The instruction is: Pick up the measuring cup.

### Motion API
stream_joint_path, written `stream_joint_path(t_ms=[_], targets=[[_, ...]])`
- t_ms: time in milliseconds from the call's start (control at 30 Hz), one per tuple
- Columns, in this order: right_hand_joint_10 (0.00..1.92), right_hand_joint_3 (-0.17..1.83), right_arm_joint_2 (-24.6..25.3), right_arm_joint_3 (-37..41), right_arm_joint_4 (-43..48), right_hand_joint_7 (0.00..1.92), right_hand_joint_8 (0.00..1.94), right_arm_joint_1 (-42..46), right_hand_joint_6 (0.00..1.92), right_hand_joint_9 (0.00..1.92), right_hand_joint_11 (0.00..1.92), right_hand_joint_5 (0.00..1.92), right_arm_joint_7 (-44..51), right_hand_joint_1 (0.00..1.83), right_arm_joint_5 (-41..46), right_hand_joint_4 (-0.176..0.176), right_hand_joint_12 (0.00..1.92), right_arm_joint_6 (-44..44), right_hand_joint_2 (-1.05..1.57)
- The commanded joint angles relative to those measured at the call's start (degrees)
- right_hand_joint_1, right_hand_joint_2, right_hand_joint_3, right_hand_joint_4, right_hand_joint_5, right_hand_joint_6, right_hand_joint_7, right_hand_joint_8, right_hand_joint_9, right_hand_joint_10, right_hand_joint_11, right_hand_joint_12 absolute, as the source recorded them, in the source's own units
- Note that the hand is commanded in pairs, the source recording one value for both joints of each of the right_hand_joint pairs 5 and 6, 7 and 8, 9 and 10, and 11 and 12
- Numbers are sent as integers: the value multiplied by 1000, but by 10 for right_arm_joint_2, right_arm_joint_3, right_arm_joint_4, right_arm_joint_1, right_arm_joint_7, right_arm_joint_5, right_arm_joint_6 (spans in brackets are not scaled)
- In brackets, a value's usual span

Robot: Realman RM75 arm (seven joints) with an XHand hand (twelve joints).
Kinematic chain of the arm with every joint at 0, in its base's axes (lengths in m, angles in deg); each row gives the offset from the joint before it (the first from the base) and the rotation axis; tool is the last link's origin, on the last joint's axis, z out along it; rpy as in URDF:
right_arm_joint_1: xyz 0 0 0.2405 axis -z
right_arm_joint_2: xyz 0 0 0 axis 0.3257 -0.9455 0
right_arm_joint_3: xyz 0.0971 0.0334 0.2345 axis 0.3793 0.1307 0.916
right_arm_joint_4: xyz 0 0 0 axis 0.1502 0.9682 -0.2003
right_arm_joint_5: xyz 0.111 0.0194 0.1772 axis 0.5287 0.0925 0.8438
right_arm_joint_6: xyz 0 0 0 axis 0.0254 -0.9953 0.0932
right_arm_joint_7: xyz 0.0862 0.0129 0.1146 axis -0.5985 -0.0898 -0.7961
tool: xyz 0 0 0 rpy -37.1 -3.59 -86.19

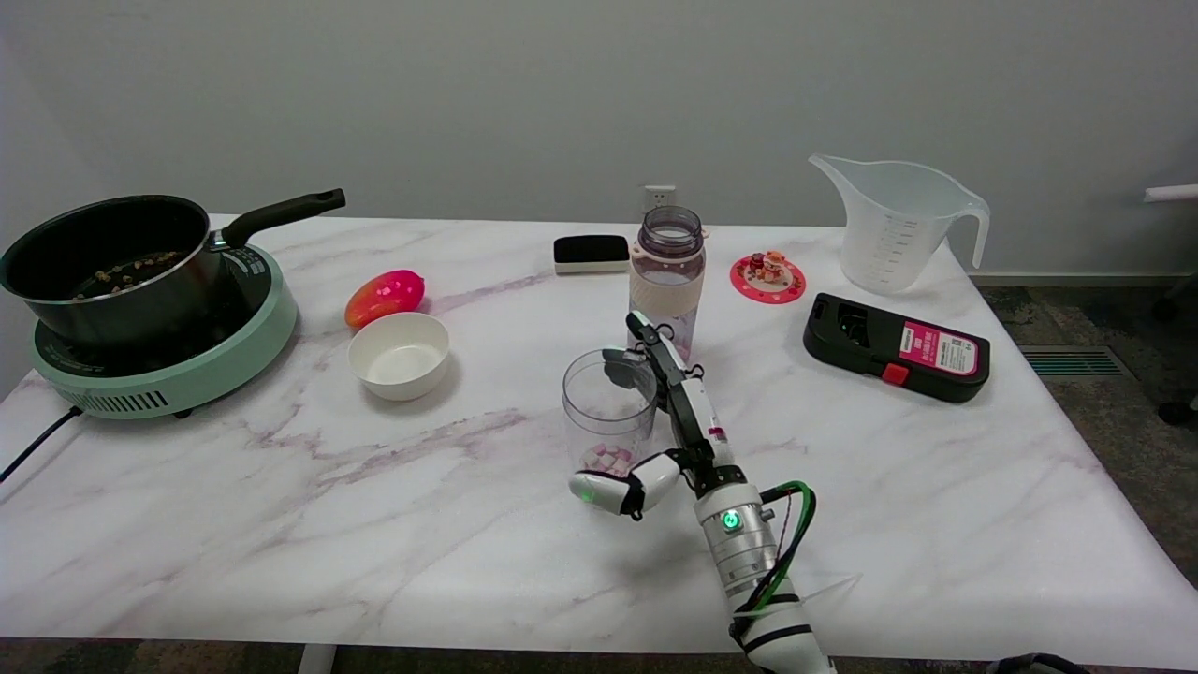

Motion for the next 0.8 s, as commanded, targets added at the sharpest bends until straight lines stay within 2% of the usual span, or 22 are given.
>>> stream_joint_path(t_ms=[33,133,233,267,367,500,600,700,733,800], targets=[[505,1124,2,0,-6,483,483,-10,151,505,472,151,-14,1216,-6,0,472,15,-197],[511,1087,1,1,-6,495,495,-10,169,511,453,169,-14,1263,-6,0,453,15,-41],[515,955,0,1,-6,511,511,-9,261,515,580,261,-14,1321,-6,0,580,15,174],[577,886,0,1,-6,521,521,-9,319,577,610,319,-14,1346,-5,0,610,15,287],[785,843,-1,2,-6,621,621,-8,468,785,730,468,-14,1390,-3,0,730,15,494],[950,697,-2,4,-8,762,762,-8,593,950,839,593,-14,1432,-2,0,839,13,664],[1033,575,-2,5,-11,1030,1030,-8,743,1033,878,743,-14,1430,-2,0,878,9,700],[1122,693,-2,5,-11,1249,1249,-8,927,1122,944,927,-14,1445,-2,0,944,4,708],[1194,750,-3,6,-11,1352,1352,-7,1051,1194,1012,1051,-14,1436,-2,0,1012,3,759],[1243,743,-3,8,-10,1421,1421,-7,1179,1243,1072,1179,-14,1433,-2,0,1072,-1,827]])
